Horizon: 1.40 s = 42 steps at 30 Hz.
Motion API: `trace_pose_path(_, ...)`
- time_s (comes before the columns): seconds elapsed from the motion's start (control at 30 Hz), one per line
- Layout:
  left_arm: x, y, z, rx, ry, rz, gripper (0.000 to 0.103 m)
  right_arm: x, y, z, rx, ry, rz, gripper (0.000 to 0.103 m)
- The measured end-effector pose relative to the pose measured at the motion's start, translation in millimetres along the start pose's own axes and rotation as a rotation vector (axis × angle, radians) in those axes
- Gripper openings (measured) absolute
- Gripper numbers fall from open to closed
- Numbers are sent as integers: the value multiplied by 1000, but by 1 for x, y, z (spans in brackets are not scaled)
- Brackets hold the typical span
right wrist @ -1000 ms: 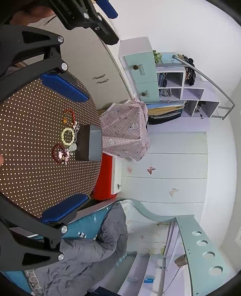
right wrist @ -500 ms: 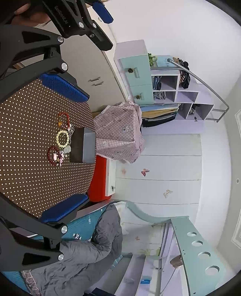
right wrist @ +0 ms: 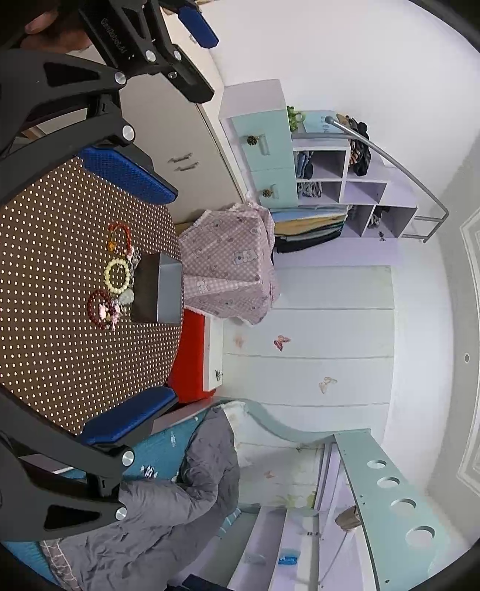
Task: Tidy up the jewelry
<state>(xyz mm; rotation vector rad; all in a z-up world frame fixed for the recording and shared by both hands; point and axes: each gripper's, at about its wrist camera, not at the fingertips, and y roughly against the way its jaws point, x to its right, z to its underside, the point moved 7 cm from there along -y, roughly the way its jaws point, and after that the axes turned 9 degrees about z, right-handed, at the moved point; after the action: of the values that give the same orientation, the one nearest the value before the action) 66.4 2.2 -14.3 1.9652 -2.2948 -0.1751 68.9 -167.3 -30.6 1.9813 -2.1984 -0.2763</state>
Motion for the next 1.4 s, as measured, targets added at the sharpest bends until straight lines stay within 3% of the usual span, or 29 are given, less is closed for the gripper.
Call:
trace_pose_path(0.67, 7, -7, 5, -24, 6, 35, 97, 2, -3, 1, 14, 12, -15, 95)
trace_pose_path(0.83, 6, -22, 13, -56, -5, 28, 97, 7, -19, 9, -23, 12, -22, 95)
trace_pose_path(1.17, -10, -119, 97, -325, -48, -22, 97, 41, -99, 75, -245, -16, 1, 95)
trace_pose_path(1.4, -23, -182, 151, -503, -26, -11, 97, 49, -145, 120, -406, -13, -10, 95)
